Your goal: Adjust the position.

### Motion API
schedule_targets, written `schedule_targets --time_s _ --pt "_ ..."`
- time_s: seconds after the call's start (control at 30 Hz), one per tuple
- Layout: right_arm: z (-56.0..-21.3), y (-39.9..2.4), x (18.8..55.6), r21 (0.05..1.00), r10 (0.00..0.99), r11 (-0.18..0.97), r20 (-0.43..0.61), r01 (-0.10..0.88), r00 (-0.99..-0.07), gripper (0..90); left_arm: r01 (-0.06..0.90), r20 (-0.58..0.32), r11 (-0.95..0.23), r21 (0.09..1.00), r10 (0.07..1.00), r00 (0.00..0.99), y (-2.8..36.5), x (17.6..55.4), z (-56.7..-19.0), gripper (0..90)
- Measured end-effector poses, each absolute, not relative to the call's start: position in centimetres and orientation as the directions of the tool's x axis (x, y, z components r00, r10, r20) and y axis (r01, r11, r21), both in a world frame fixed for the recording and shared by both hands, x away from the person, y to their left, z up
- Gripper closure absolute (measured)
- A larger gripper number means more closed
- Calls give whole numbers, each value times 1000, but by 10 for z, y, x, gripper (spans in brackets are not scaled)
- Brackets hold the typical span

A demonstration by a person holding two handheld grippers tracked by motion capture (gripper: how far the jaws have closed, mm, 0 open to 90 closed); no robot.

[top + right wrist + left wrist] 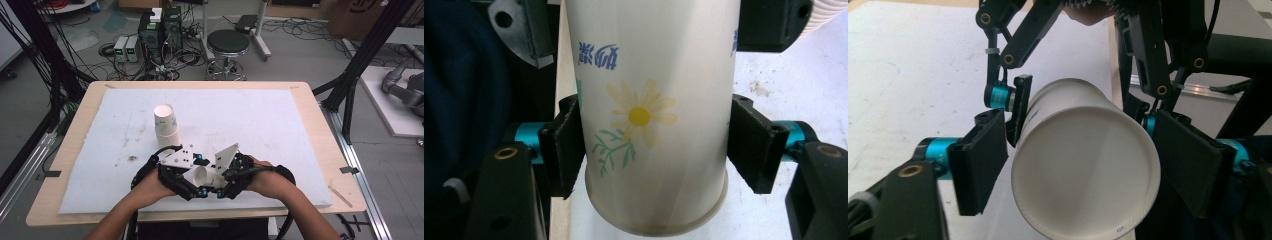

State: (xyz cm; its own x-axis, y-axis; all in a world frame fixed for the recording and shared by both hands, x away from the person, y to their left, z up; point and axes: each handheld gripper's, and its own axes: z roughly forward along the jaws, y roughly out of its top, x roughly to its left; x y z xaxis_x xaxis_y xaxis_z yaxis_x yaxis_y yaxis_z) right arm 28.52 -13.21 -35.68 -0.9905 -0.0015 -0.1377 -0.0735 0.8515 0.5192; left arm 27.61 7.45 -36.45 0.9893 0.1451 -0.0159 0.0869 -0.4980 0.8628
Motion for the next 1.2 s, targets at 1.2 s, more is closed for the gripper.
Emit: schedule_targets --time_s 1.2 --pt "-353 -182 281 836 145 548 -82 11 -986 203 127 -56 -375 918 195 979 95 277 -377 351"
